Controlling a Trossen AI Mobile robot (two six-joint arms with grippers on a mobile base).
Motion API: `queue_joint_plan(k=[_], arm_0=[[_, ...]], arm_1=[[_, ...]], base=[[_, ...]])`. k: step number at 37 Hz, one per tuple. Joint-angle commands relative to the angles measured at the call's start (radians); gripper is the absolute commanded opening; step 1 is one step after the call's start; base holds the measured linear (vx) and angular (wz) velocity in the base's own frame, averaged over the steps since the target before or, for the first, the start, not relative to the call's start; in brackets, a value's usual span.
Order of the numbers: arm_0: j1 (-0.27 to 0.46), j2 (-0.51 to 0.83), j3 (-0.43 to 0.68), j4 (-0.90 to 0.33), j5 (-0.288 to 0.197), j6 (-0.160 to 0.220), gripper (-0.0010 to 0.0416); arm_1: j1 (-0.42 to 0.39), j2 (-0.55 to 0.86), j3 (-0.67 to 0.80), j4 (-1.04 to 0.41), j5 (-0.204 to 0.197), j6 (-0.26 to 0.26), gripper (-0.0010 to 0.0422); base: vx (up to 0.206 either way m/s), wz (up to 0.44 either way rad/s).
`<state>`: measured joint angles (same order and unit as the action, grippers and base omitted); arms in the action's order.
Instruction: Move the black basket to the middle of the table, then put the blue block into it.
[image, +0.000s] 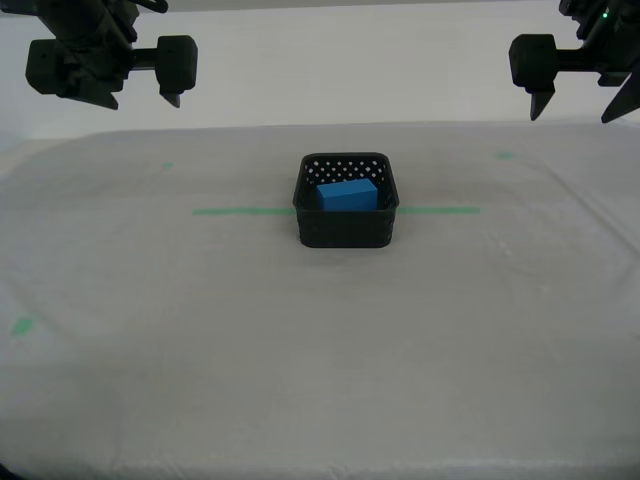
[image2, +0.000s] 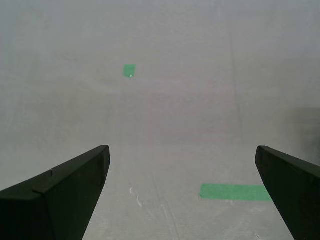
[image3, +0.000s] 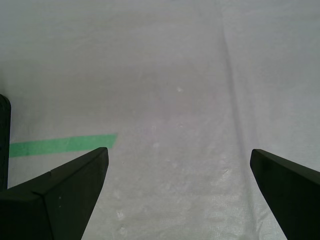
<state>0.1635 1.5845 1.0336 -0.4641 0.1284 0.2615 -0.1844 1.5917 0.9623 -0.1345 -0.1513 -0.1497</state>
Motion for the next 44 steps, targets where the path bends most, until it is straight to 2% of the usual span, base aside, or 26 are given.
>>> queue_joint_plan(k=[1, 44], arm_0=[[0.0, 0.0, 0.0, 0.001, 0.0, 0.0, 0.0398], [0.0, 0.0, 0.0, 0.001, 0.0, 0.0, 0.0399]], arm_1=[[0.0, -0.001, 0.0, 0.002, 0.002, 0.004, 0.04], [0.0, -0.001, 0.0, 0.002, 0.002, 0.004, 0.04]], base=[[0.0, 0.0], [0.0, 0.0]])
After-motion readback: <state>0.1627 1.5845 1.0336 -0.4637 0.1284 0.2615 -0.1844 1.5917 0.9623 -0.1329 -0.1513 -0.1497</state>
